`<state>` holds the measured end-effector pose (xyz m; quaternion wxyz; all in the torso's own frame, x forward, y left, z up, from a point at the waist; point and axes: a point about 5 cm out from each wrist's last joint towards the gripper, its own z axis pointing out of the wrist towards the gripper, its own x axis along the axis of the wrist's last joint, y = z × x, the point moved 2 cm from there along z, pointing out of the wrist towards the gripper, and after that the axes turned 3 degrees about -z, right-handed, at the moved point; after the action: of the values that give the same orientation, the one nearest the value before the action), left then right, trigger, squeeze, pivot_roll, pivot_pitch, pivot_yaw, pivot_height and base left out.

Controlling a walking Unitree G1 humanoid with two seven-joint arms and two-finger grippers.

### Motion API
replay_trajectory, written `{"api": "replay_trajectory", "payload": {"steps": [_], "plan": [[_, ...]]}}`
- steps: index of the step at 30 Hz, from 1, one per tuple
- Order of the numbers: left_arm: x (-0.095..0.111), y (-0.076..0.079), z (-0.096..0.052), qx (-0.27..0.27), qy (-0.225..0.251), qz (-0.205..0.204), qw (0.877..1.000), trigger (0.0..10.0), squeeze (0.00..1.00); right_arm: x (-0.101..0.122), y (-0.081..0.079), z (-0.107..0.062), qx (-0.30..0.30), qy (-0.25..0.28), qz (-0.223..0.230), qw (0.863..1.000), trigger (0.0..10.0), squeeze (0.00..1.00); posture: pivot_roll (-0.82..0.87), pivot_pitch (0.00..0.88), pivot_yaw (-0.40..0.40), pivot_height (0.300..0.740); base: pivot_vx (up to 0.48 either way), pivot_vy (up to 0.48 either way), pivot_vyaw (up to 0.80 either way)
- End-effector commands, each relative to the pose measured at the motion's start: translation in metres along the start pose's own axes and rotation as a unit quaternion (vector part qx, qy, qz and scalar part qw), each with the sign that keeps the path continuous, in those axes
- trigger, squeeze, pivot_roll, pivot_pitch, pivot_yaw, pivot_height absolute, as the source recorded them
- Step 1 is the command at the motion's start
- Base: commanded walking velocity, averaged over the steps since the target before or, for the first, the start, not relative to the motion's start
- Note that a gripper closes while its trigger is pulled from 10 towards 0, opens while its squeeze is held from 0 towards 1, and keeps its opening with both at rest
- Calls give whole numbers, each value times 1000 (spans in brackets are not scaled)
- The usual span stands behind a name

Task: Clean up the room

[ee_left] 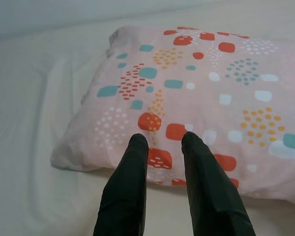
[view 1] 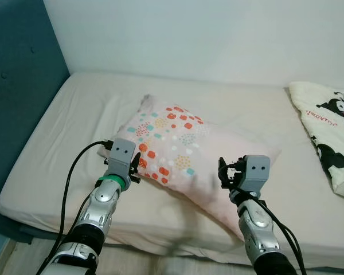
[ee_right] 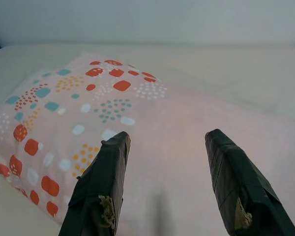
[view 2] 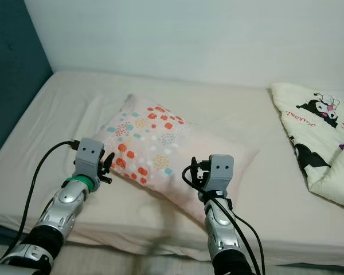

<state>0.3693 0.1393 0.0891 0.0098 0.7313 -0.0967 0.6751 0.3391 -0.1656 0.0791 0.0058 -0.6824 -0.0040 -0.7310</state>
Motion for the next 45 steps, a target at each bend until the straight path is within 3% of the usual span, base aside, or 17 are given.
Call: {"api": "replay_trajectory", "payload": {"steps": [1, 16, 26, 28, 34, 37, 38, 40, 41, 43, 44, 45], "plan": [[-12, 0, -4, 1, -23, -2, 1000, 10000, 0, -8, 1, -4, -4, -18, 2, 1000, 10000, 0, -5, 71, 32, 666, 0, 0, 0], [-13, -1, -4, 1, -25, -1, 1000, 10000, 0, -9, 1, -4, -6, -20, 4, 1000, 10000, 0, -4, 73, 34, 616, 0, 0, 0], [-11, 3, -3, -3, -27, -7, 1000, 10000, 0, -9, 2, -4, -9, -20, 6, 1000, 10000, 0, -3, 76, 36, 616, 0, 0, 0], [-11, 7, 1, -8, -38, -21, 999, 10000, 0, -7, 1, -3, -8, -16, 6, 1000, 10000, 0, -7, 89, 40, 616, 0, 0, 0], [4, 24, 20, -13, -81, -128, 988, 10000, 0, 8, -7, -1, 11, 20, -19, 1000, 10000, 0, -14, 126, 47, 616, 0, 0, 0], [11, 27, 27, -6, -91, -162, 983, 10000, 0, 17, -14, -2, 25, 42, -34, 998, 10000, 0, -22, 158, 49, 616, 0, 0, 0], [13, 29, 29, -7, -96, -173, 980, 10000, 118, 21, -16, -3, 29, 50, -38, 998, 10000, 0, -35, 184, 48, 616, 0, 0, 0], [15, 30, 31, -9, -101, -184, 978, 10000, 118, 25, -18, -4, 33, 57, -41, 997, 10000, 0, -35, 184, 48, 616, 0, 0, 0], [16, 31, 32, -7, -105, -200, 974, 10000, 776, 28, -19, -5, 36, 63, -45, 996, 10000, 0, -57, 216, 47, 616, 0, 0, 0], [17, 32, 32, -5, -107, -210, 972, 10000, 776, 30, -20, -5, 37, 66, -47, 996, 10000, 0, -57, 216, 47, 616, 0, 0, 0], [18, 33, 33, -3, -109, -226, 968, 10000, 1000, 34, -21, -7, 40, 73, -51, 995, 10000, 0, -78, 247, 45, 616, 0, 0, 0], [19, 34, 34, -3, -112, -238, 965, 10000, 1000, 36, -21, -8, 42, 78, -54, 995, 10000, 0, -78, 247, 45, 616, 0, 0, 0]]}}
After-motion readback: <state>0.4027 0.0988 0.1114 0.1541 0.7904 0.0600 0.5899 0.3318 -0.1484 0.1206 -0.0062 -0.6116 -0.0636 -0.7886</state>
